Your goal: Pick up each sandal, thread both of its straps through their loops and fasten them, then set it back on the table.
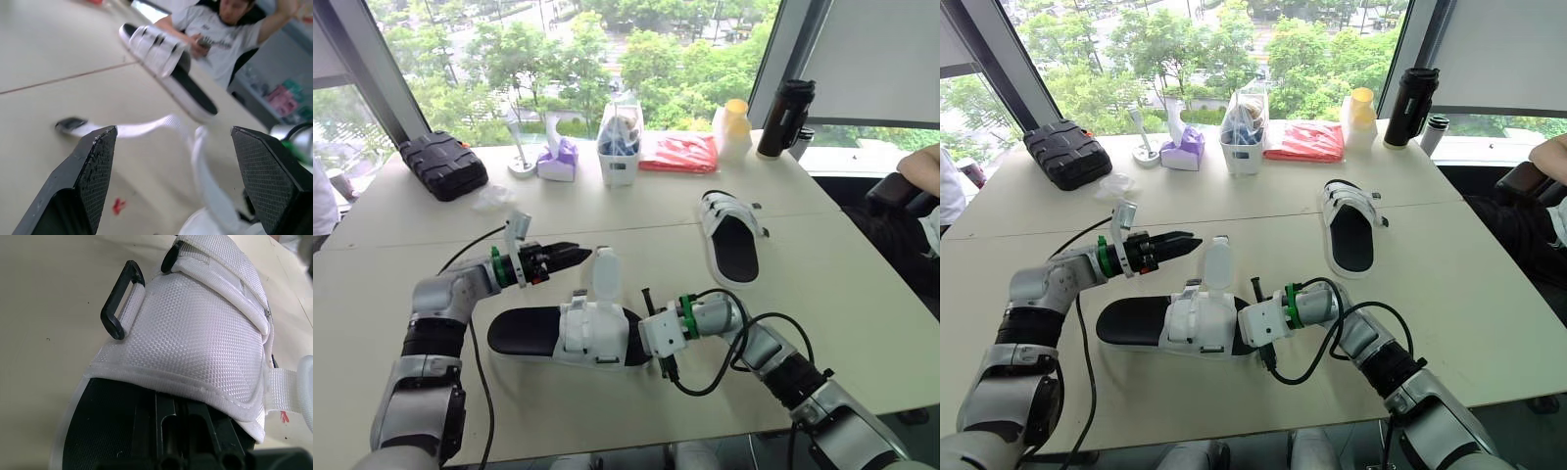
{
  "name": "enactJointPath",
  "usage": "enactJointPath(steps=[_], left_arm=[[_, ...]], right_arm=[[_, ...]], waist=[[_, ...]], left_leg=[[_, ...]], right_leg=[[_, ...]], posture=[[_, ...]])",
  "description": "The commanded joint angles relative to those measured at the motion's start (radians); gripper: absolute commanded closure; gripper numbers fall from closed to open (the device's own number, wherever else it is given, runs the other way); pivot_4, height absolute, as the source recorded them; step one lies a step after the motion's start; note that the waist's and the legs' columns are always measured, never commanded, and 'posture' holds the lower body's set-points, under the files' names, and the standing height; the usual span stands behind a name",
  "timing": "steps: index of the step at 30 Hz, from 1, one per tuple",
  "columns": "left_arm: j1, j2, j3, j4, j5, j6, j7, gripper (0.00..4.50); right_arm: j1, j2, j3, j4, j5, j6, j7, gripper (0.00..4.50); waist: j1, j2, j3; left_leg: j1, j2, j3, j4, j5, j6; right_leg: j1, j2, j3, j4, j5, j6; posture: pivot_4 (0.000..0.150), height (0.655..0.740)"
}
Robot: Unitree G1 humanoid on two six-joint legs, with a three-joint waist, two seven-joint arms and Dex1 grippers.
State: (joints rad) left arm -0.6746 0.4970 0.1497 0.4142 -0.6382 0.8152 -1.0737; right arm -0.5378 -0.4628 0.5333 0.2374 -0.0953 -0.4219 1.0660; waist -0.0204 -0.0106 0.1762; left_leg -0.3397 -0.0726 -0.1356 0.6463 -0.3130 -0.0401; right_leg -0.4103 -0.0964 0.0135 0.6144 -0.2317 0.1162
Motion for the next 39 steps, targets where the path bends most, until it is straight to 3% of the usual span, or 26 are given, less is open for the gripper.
enactJointPath(steps=[1,9,16,25,39], left_arm=[[-0.008,-0.002,0.037,-0.033,-0.062,0.077,0.001,0.68],[0.025,-0.001,-0.047,-0.070,-0.020,0.092,-0.012,0.68],[0.000,-0.064,-0.113,-0.016,0.007,0.105,0.002,0.68],[-0.166,-0.192,-0.019,0.241,-0.002,0.056,0.089,0.68],[-0.320,-0.250,0.071,0.479,0.038,-0.068,0.145,0.68]], right_arm=[[0.015,-0.011,0.025,0.073,-0.068,0.028,0.004,4.50],[0.022,-0.018,0.023,0.070,-0.071,0.026,0.000,4.50],[0.019,-0.026,0.021,0.076,-0.075,0.019,-0.003,4.50],[0.015,-0.024,0.023,0.077,-0.081,0.020,-0.010,4.50],[0.008,-0.016,0.028,0.090,-0.089,0.013,-0.027,4.50]], waist=[[0.001,0.000,0.000],[0.001,0.000,0.000],[0.003,0.000,0.000],[0.005,-0.001,0.000],[0.000,-0.001,0.000]], left_leg=[[0.000,0.000,0.000,0.000,0.000,0.000],[0.000,0.000,0.000,0.000,0.000,-0.001],[0.000,0.000,0.000,0.000,0.000,-0.001],[0.000,-0.001,0.000,0.001,0.001,-0.001],[0.000,-0.001,0.000,0.000,0.003,-0.005]], right_leg=[[0.000,0.000,0.000,0.000,0.000,0.000],[0.000,0.000,0.000,0.000,0.000,0.000],[0.000,0.000,0.000,0.000,0.000,0.000],[0.001,0.000,0.000,0.000,0.000,0.000],[0.000,0.001,0.000,0.000,0.001,0.001]], posture=[[0.150,0.7400],[0.150,0.7400],[0.150,0.7400],[0.150,0.7400],[0.150,0.7400]])
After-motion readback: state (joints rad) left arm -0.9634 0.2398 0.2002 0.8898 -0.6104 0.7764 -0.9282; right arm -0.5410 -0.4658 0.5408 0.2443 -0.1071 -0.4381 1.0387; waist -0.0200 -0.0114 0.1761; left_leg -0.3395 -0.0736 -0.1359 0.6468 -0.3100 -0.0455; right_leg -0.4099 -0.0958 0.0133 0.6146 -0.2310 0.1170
